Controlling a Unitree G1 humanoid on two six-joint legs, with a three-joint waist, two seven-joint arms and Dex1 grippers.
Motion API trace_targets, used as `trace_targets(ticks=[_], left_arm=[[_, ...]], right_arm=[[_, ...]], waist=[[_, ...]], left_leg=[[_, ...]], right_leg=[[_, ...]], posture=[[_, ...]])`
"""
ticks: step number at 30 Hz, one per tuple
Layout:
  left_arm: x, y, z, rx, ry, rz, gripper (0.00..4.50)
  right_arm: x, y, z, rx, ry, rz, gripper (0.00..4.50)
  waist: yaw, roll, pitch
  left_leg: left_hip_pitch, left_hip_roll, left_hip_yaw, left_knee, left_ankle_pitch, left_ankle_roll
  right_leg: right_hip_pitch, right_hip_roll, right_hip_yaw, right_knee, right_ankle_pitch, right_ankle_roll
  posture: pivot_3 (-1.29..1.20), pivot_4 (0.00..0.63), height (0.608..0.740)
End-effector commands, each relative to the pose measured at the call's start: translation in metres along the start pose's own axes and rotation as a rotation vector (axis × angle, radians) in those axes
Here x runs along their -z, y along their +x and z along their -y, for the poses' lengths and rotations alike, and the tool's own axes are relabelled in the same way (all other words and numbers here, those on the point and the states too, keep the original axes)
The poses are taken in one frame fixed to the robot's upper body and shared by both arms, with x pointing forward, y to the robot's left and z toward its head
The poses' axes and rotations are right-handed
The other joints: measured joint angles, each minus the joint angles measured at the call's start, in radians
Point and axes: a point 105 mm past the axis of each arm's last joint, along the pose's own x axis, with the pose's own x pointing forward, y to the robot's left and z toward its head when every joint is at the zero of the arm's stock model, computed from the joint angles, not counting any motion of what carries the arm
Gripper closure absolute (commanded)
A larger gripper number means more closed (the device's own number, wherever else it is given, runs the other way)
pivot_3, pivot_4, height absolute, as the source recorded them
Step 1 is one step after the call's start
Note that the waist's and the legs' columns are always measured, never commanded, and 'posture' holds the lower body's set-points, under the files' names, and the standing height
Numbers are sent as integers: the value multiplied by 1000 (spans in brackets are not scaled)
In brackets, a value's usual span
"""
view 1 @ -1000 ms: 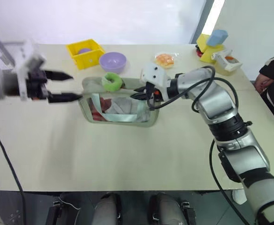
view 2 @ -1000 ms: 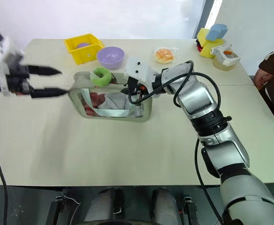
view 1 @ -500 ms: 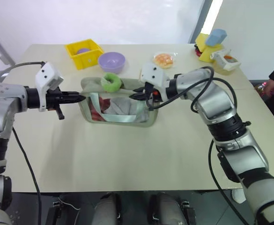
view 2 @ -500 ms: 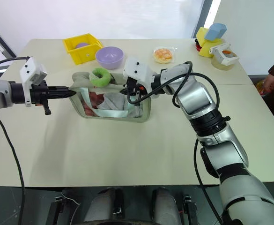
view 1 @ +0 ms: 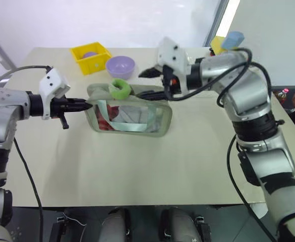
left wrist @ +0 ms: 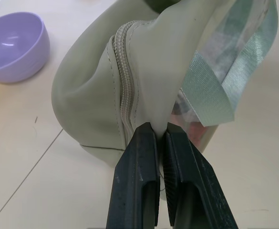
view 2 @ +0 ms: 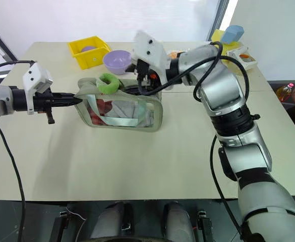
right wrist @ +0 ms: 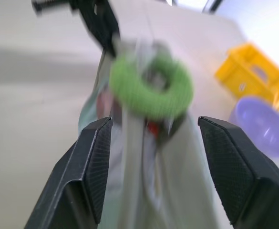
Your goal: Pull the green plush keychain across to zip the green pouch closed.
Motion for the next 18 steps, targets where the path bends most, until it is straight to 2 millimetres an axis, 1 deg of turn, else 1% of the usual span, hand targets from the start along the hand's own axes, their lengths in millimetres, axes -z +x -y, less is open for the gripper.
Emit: trace_targets(ticks=[1, 3, 6, 12, 15, 18], left_arm=[[-4, 0, 1, 11, 21, -2, 4500], [-6, 2, 1, 14, 24, -1, 4500], [-7, 3, 1, 15, 26, -1, 4500], [-9, 2, 1, 13, 28, 1, 4500], [-9, 3, 1, 10, 29, 1, 4500], [-7, 4, 1, 7, 36, -4, 4500]], right_arm=[[-20, 10, -4, -10, -54, 70, 1422], [-20, 20, -9, -31, -55, 80, 1422], [-13, 30, -10, -35, -60, 65, 1422], [0, 34, -8, -29, -66, 30, 1422], [0, 34, -5, -16, -55, 33, 2256], [0, 33, -3, -8, -25, 49, 3737]], waist=[[1, 0, 0], [2, 0, 0], [2, 0, 0], [1, 0, 0], [1, 0, 0], [1, 0, 0]], left_leg=[[0, 0, 0, 0, 0, 0], [0, 0, 0, 0, 0, 0], [0, 0, 0, 0, 0, 0], [0, 0, 0, 0, 0, 0], [0, 0, 0, 0, 0, 0], [0, 0, 0, 0, 0, 0]], right_leg=[[0, 0, 0, 0, 0, 0], [0, 0, 0, 0, 0, 0], [0, 0, 0, 0, 0, 0], [0, 0, 0, 0, 0, 0], [0, 0, 0, 0, 0, 0], [0, 0, 0, 0, 0, 0]], posture=[[0, 150, 739], [0, 150, 739], [0, 150, 739], [0, 150, 739], [0, 150, 739], [0, 150, 739]])
